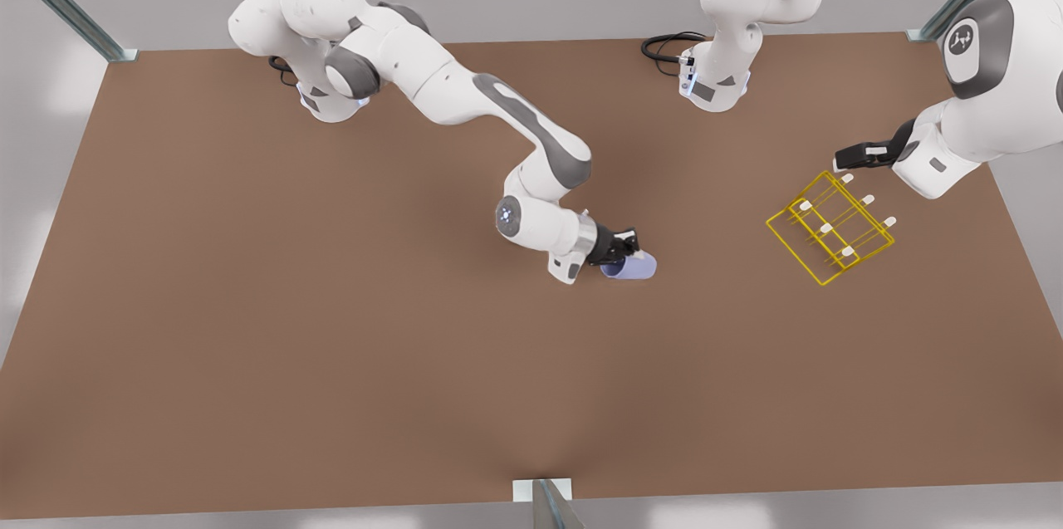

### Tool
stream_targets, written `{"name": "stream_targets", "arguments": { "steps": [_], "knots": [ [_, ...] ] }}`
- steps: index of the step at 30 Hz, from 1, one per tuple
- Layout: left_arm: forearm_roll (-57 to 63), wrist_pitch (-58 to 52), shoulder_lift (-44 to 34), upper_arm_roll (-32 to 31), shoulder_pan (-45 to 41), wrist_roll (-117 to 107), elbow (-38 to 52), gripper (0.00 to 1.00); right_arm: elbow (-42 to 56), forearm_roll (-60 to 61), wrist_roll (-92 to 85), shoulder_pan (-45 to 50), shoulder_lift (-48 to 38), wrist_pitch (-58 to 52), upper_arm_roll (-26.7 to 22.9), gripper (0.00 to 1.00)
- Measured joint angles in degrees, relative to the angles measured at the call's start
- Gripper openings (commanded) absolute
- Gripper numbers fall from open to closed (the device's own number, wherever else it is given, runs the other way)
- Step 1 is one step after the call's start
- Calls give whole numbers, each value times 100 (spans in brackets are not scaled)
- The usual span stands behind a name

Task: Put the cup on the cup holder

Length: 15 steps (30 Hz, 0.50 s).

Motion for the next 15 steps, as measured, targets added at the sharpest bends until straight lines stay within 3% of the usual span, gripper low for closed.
{"name": "stream_targets", "arguments": {
  "steps": [8, 9, 10, 15],
  "knots": [
    [-4, 86, -109, -217, -42, -258, -185, 100, 132, 1261, -599, 123, 597, 610, 66, 21],
    [-4, 97, -109, -219, -47, -286, -203, 100, 141, 1304, -666, 117, 606, 642, 76, 35],
    [-4, 106, -109, -219, -42, -312, -215, 100, 144, 1330, -724, 109, 611, 668, 79, 100],
    [-5, 139, -98, -219, 21, -422, -227, 100, 99, 1398, -969, 93, 615, 749, 77, 100]
  ]
}}
